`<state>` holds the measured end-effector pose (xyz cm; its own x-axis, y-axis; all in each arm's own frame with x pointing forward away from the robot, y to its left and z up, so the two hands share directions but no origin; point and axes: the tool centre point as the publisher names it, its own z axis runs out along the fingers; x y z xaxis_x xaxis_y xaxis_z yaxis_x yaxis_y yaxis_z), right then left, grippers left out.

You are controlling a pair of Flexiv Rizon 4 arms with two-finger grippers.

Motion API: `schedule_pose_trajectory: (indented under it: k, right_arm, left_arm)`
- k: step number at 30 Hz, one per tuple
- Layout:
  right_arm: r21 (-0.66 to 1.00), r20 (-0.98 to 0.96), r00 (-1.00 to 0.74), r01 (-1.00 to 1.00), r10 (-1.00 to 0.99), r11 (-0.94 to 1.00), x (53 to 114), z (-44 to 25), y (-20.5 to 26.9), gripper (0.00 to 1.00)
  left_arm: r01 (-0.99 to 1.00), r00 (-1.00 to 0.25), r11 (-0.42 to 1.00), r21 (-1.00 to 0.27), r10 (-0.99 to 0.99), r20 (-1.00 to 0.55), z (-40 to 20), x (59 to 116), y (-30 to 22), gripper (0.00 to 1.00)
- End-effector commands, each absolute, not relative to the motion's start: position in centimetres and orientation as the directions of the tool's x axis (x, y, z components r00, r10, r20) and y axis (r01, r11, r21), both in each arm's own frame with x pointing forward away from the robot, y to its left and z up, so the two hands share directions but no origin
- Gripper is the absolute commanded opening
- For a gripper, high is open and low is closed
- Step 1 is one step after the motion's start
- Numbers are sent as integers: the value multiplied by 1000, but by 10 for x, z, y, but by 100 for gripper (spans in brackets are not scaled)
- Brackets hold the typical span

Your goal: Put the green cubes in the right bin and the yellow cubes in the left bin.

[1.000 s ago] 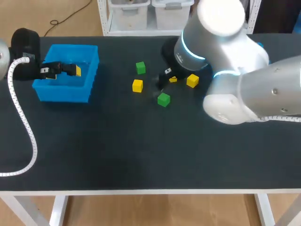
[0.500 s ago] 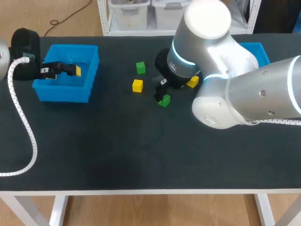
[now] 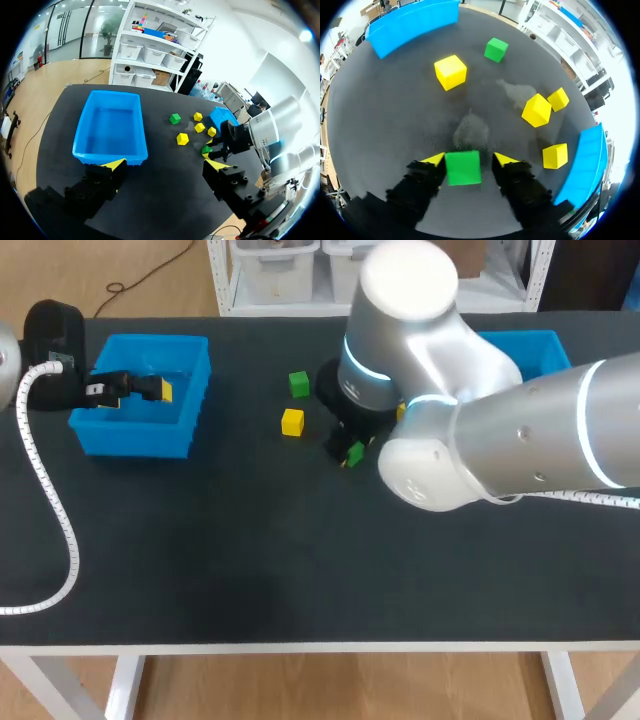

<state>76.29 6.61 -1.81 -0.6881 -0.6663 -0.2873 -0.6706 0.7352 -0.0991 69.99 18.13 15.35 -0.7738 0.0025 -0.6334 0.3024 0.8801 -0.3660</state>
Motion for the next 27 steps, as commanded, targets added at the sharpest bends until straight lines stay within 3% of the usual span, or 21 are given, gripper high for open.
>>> schedule_pose_trajectory:
  k: [1, 9, 16, 27]
  right_arm:
    - [-102, -284, -689, -670, -667, 735, 765, -16, 65, 0]
    - [-198, -436, -707, -529, -558, 825, 800, 60, 29, 0]
    - [-232, -596, -716, -282, -365, 931, 841, 149, -56, 0]
    - [-127, -584, -811, 43, -40, 991, 868, 134, -183, 0]
  left_arm:
    - [305, -773, 878, -368, 2, -634, 153, 700, 182, 100]
    - [305, -773, 878, -368, 2, -634, 153, 700, 182, 100]
    - [305, -773, 878, -368, 2, -634, 153, 700, 182, 100]
    - [305, -773, 878, -368, 2, -634, 153, 700, 182, 100]
